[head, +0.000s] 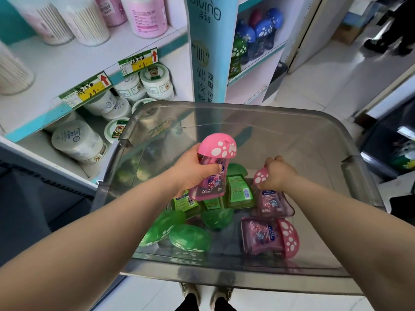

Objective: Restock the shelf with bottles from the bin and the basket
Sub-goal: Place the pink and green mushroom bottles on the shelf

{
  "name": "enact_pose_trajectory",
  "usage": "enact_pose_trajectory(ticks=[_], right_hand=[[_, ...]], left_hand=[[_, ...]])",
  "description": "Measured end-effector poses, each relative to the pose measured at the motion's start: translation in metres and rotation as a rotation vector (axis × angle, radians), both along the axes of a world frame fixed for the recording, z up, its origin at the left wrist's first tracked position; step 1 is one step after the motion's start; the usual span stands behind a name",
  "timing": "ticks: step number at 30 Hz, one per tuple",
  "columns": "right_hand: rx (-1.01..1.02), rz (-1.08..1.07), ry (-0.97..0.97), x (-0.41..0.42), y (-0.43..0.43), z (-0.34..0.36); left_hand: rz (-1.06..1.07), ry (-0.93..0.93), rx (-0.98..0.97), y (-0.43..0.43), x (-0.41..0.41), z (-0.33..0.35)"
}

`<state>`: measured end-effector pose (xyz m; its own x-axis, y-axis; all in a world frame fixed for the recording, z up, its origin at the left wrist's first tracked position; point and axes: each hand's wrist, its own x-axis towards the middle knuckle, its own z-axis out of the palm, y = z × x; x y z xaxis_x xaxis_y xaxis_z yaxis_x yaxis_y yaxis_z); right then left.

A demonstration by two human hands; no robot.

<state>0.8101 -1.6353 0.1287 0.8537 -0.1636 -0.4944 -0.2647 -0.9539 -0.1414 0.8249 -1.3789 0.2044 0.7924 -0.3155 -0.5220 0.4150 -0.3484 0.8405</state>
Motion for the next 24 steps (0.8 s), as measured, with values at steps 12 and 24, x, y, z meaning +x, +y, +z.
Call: enact_pose_trajectory(ticks=[12,24], right_hand=[[0.195,0.08,-0.517,-0.034,0.037,0.145],[0.407,0.253,-0.844,-0.081,0.107,0.285]], left_hand=[[0.141,-0.133,-0.161,0.003,-0.011,0.051],[0.257,-0.486,-0.226,0.081,-0.07,0.168]])
